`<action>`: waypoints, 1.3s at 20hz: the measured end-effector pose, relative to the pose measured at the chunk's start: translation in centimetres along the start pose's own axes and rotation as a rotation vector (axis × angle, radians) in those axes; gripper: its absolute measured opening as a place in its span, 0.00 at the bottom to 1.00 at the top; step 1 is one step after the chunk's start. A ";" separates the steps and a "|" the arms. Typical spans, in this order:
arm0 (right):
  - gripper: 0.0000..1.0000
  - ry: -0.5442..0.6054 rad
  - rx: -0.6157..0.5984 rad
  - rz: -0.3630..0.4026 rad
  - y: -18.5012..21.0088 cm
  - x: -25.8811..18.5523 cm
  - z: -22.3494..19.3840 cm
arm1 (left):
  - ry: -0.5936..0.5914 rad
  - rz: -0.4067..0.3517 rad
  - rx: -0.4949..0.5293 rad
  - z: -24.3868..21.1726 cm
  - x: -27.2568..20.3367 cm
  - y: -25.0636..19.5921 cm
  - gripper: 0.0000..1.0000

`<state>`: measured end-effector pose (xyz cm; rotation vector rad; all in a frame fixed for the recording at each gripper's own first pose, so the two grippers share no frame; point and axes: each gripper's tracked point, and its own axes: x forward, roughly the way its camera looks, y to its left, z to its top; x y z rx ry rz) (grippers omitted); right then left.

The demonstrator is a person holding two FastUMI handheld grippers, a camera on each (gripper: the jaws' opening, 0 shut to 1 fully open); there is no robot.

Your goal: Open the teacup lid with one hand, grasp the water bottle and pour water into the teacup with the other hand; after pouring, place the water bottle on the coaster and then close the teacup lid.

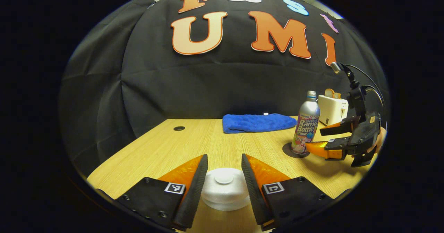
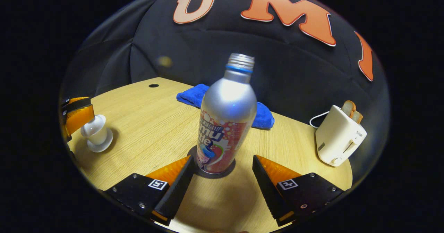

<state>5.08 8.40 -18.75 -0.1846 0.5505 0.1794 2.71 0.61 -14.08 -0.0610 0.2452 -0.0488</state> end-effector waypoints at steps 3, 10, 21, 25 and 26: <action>1.00 -0.060 0.037 -0.008 -0.6 -2.5 1.2 | -0.047 0.007 -0.006 2.0 -0.7 -0.5 0.72; 0.99 -0.293 0.052 -0.143 -4.3 -10.2 6.4 | -0.158 -0.034 0.000 7.2 -2.1 -3.8 0.85; 0.99 -0.419 0.130 -0.187 -6.2 -17.7 8.5 | -0.309 -0.020 -0.026 13.7 -7.1 -2.5 0.93; 0.99 -0.457 0.123 -0.205 -6.4 -19.1 8.9 | -0.308 0.004 -0.033 14.1 -7.6 -1.7 0.97; 0.99 -0.464 0.124 -0.203 -6.4 -19.6 9.0 | -0.305 -0.001 -0.032 14.0 -7.6 -1.9 0.89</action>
